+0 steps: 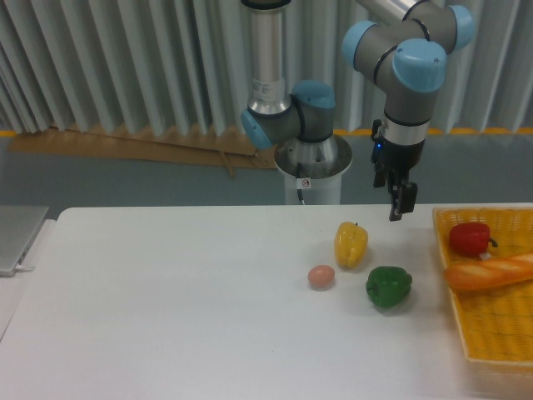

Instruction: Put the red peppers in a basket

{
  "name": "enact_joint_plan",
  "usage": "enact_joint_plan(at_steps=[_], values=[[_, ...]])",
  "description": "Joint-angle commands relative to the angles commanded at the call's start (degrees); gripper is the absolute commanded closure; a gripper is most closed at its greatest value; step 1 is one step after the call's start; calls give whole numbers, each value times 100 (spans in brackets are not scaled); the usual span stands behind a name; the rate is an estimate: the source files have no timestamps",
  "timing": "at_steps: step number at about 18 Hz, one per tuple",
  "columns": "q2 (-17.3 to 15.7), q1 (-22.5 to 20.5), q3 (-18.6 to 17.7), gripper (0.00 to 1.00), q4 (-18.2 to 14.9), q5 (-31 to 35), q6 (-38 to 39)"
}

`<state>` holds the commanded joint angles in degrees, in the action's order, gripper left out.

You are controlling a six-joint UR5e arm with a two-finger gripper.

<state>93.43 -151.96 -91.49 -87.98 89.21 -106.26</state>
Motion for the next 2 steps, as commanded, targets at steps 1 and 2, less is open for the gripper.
enact_joint_plan(at_steps=[1, 2], values=[[-17, 9, -44, 0, 9, -9, -9], [-26, 44, -61, 0, 17, -17, 0]])
